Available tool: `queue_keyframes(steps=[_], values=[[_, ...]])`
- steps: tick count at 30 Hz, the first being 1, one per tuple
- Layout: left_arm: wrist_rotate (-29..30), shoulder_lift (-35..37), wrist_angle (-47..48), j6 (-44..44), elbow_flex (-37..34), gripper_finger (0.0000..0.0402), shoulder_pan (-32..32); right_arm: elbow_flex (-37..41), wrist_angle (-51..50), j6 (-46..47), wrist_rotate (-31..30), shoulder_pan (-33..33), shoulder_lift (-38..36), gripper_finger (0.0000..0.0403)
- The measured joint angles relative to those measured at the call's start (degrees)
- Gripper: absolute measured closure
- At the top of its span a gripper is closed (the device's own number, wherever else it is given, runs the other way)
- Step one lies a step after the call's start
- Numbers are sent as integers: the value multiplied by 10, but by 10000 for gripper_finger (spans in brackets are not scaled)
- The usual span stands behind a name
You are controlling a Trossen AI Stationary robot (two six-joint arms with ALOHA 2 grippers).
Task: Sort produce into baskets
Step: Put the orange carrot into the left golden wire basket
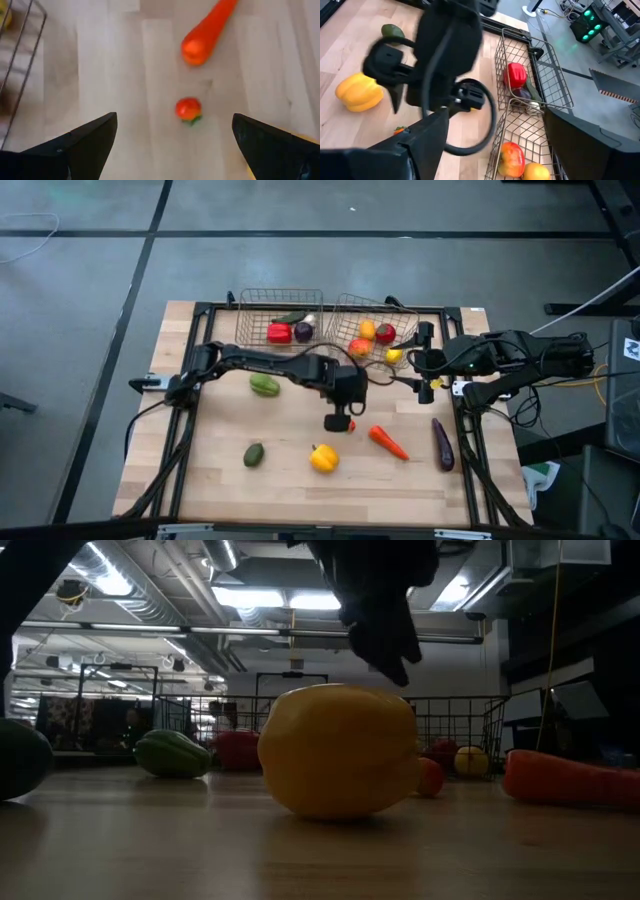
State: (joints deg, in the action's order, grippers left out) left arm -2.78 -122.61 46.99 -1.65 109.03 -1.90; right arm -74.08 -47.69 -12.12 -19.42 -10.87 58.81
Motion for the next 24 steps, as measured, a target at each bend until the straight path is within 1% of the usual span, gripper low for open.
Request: queue_keyframes(steps=[7,15,19,24], values=[[24,-11,-80,-9,0,9,-28,0,4,0,0,0,0,78],[31,-54,-234,-58,-1,9,-41,0,9,0,-1,0,0,78],[31,-80,-297,-64,-1,9,-41,0,9,0,-1,0,0,78],[27,-109,-322,-60,-1,9,-41,0,8,0,-5,0,0,78]])
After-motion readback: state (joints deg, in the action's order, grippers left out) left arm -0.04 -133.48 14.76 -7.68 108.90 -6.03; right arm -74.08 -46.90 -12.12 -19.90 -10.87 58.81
